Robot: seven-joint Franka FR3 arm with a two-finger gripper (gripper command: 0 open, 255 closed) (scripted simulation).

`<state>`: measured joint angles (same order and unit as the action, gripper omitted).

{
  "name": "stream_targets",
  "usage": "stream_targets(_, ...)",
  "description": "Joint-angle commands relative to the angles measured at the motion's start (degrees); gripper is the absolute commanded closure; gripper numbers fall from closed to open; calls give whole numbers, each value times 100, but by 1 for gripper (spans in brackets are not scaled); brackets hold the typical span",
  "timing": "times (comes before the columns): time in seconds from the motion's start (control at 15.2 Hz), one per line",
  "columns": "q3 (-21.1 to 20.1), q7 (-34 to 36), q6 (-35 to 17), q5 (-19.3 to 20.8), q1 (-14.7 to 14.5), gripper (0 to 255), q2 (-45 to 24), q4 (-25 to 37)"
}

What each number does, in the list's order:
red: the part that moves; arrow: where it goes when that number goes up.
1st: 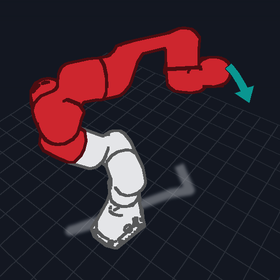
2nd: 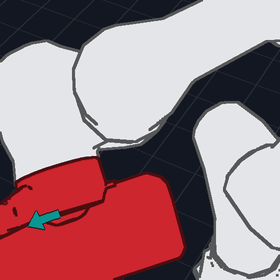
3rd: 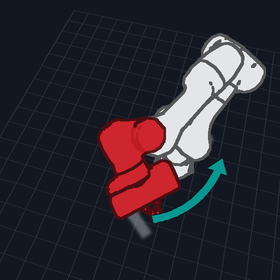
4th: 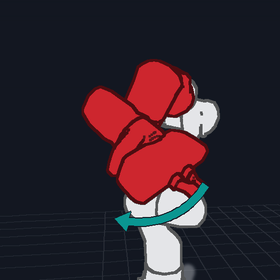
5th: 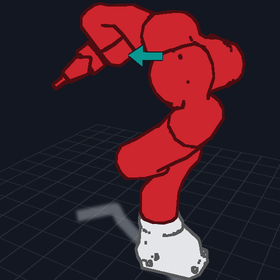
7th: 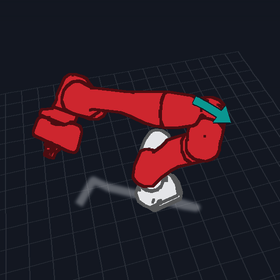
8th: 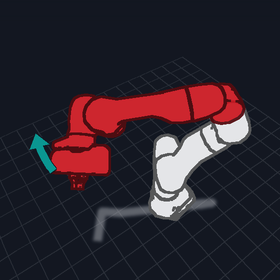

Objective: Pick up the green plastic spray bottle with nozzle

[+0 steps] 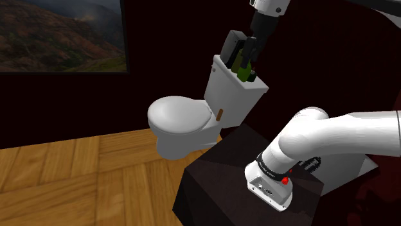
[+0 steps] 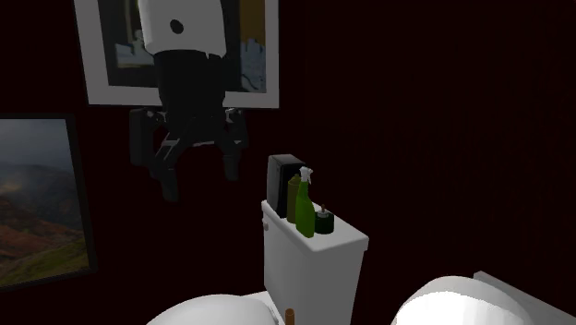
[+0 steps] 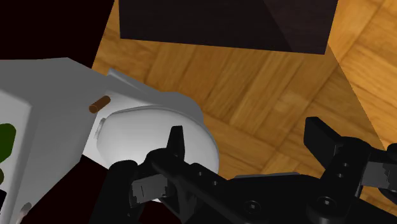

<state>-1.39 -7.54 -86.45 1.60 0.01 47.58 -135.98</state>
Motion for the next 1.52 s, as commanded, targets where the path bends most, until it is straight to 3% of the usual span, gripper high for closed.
stream_targets(0.0,0,0,0,0,0,0,0,0)
stream_targets(0.86,1217,-476,-2534,725,738,0,-850,-694)
stream_targets(1.45,2165,-907,-4266,750,1007,0,-2069,-512)
